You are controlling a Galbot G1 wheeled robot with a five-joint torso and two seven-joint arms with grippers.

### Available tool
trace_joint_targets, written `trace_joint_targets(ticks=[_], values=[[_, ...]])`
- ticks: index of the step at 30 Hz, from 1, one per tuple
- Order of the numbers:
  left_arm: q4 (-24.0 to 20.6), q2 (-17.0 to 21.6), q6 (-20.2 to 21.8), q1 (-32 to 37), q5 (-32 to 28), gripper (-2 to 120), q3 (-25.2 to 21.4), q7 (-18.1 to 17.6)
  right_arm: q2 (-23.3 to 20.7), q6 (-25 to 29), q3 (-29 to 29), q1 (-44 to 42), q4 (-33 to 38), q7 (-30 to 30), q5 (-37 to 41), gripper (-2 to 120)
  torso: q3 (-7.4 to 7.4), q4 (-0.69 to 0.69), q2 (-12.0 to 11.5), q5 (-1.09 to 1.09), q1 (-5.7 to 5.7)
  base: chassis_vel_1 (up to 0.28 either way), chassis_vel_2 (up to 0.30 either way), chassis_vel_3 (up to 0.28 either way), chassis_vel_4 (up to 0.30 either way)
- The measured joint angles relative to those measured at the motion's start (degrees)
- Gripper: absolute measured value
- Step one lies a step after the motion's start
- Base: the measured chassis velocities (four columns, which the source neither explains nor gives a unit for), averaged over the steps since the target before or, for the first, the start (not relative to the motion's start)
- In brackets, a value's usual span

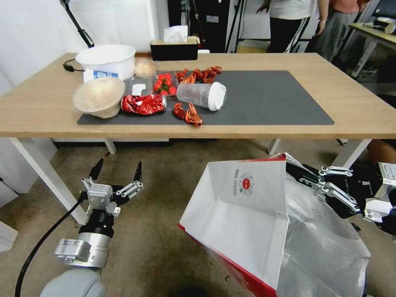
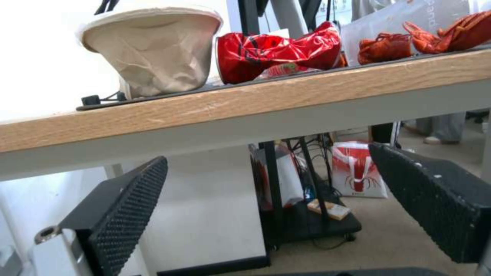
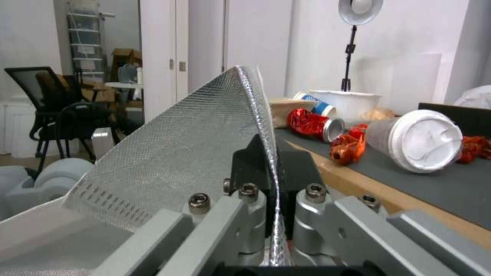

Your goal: Pick up the food delivery bag from the floor and place it on the table.

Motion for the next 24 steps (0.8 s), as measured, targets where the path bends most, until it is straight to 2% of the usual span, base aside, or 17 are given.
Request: trace_joint_targets(ticks=[24], values=[[0.63, 0.08, -0.96, 0.23, -0.23, 98, 0.22, -0.5, 0.82, 0.16, -1.15, 0.09, -0.29, -0.27, -0.69, 0, 3.47, 0.01, 5.55, 0.0, 2.11, 0.0, 0.0, 0.0, 0.0]])
